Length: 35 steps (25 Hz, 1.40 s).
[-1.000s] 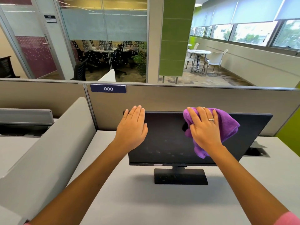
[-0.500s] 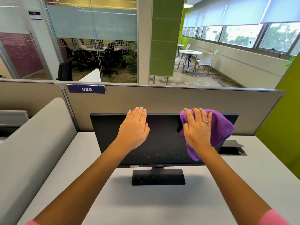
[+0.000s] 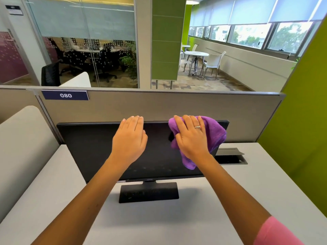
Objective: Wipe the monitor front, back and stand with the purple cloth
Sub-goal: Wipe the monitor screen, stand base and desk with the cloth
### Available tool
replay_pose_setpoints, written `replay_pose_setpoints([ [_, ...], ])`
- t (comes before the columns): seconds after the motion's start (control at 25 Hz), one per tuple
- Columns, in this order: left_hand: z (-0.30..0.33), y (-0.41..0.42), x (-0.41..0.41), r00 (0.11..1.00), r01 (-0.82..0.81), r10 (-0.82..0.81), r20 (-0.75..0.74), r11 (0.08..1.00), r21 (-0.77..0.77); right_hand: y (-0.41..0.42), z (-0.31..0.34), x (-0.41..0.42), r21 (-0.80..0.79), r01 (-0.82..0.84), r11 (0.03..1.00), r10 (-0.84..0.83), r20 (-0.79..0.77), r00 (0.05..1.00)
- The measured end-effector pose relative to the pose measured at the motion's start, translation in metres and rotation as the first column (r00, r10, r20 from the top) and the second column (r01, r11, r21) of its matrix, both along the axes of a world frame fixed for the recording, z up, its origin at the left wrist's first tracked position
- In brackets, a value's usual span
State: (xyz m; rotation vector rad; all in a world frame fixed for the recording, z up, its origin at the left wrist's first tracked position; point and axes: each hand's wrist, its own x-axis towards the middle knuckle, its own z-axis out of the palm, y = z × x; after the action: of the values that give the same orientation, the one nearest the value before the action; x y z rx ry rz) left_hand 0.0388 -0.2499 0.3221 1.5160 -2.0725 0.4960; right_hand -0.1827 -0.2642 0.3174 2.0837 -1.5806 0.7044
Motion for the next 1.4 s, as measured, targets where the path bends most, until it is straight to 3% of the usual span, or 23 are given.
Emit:
replay_pose_setpoints([
  [0.24, -0.010, -0.004, -0.007, 1.000, -0.009, 0.008, -0.014, 0.996, -0.093, -0.005, -0.002, -0.093, -0.012, 0.072, 0.997, -0.072, 0.041, 0.997],
  [0.44, -0.013, -0.002, -0.007, 0.999, -0.018, 0.015, -0.030, 0.994, -0.109, -0.008, -0.009, -0.114, -0.051, 0.024, 0.998, -0.016, 0.153, 0.988],
  [0.84, -0.008, 0.001, 0.001, 1.000, 0.014, -0.016, -0.025, 0.998, -0.060, 0.016, -0.045, -0.104, -0.043, 0.011, 0.999, 0.005, 0.337, 0.941],
  [1.0, -0.008, 0.007, 0.021, 0.999, 0.030, -0.032, -0.029, 0.999, -0.038, 0.045, -0.054, -0.086, 0.091, -0.193, 0.977, 0.117, 0.526, 0.842],
  [1.08, -0.011, 0.012, 0.036, 0.999, 0.016, -0.017, -0.034, 1.000, -0.024, 0.055, -0.056, -0.067, 0.110, -0.207, 0.972, 0.116, 0.540, 0.834],
  [1.24, -0.019, 0.023, 0.087, 0.996, -0.056, 0.057, -0.071, 0.998, 0.018, 0.057, -0.044, -0.011, 0.010, -0.170, 0.985, 0.126, 0.630, 0.766],
  [1.28, -0.020, 0.025, 0.102, 0.992, -0.081, 0.083, -0.097, 0.996, 0.032, 0.055, -0.040, 0.003, -0.031, -0.130, 0.991, 0.120, 0.628, 0.769],
  [1.4, -0.019, 0.034, 0.149, 0.960, -0.153, 0.168, -0.224, 0.985, 0.081, 0.043, -0.040, 0.050, -0.092, -0.115, 0.989, 0.142, 0.391, 0.909],
])
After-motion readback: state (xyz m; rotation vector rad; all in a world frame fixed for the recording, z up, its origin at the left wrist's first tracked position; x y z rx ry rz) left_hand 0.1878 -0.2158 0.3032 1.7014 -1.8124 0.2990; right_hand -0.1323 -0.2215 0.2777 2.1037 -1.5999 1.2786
